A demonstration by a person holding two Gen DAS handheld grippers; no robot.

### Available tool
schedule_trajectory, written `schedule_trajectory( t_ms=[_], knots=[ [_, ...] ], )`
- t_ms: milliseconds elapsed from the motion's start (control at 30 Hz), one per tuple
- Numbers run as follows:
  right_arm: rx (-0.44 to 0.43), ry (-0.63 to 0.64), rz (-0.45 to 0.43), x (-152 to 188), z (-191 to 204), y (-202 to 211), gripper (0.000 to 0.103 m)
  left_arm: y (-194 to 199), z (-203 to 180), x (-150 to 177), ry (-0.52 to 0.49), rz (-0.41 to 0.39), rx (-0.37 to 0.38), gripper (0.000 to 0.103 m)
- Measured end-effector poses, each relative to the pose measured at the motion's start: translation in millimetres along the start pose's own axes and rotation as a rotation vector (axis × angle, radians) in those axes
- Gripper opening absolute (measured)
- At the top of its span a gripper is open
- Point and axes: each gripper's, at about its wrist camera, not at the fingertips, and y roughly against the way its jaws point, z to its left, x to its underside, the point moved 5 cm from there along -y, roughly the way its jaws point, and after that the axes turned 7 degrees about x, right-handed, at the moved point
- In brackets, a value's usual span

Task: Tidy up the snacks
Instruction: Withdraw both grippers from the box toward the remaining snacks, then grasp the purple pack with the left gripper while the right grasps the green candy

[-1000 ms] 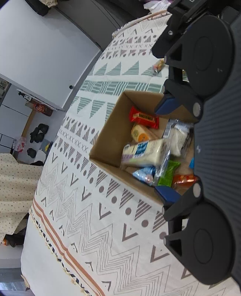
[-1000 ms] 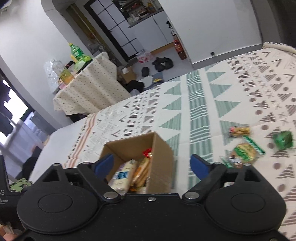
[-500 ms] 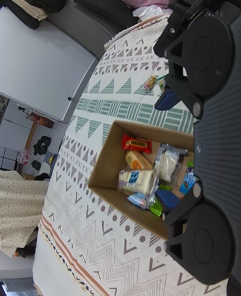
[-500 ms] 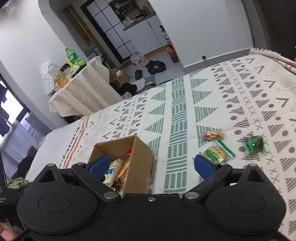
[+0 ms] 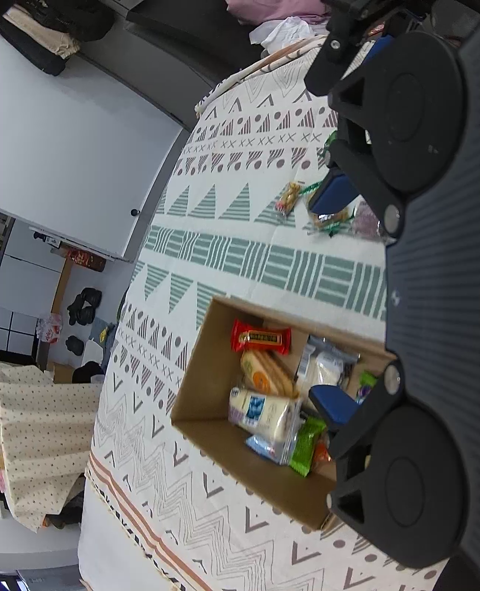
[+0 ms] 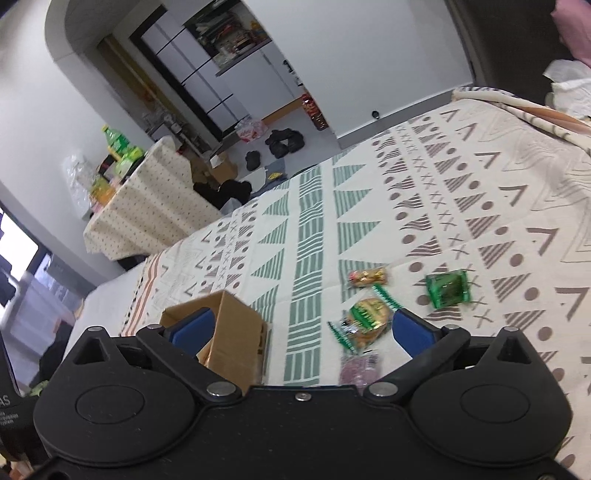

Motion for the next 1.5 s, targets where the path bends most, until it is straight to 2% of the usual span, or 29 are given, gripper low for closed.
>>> schedule_trajectory(
  t_ms=[333, 600, 833, 933, 1133, 1200, 1300, 1433, 1500],
  knots=[
    [0.006, -0.1, 0.001, -10.9, -45.4, 3.4, 0.103, -19.0, -30.3, 13.3, -0.007, 0.023, 0.027, 0.099],
    [0.052, -0.218, 0.009, -13.8, -76.8, -7.6, 0.102, -45.9, -49.2, 29.2, -0.018, 0.092, 0.016, 0.099],
    [0.108, -0.28, 0.032, -13.3, -97.0, -25.3, 0.09, -73.2, -58.5, 41.5, -0.012, 0.143, 0.039, 0.096],
    [0.113, -0.286, 0.037, -13.9, -98.5, -29.7, 0.09, -85.0, -61.1, 46.7, -0.013, 0.156, 0.047, 0.093],
    [0.127, -0.277, 0.058, -11.6, -99.8, -39.5, 0.09, -113.8, -62.2, 58.4, 0.007, 0.225, 0.086, 0.077],
    [0.134, -0.279, 0.066, -11.1, -102.2, -43.6, 0.09, -122.9, -61.6, 61.6, 0.013, 0.242, 0.082, 0.07],
    [0.149, -0.277, 0.075, -9.6, -104.7, -52.2, 0.09, -136.1, -60.1, 67.1, 0.022, 0.26, 0.081, 0.066],
    [0.16, -0.283, 0.094, -7.0, -107.3, -65.7, 0.085, -148.7, -60.3, 72.1, 0.004, 0.272, 0.071, 0.055],
    [0.171, -0.285, 0.098, -6.3, -108.5, -73.2, 0.085, -150.1, -60.9, 71.6, -0.01, 0.276, 0.039, 0.039]
  ],
)
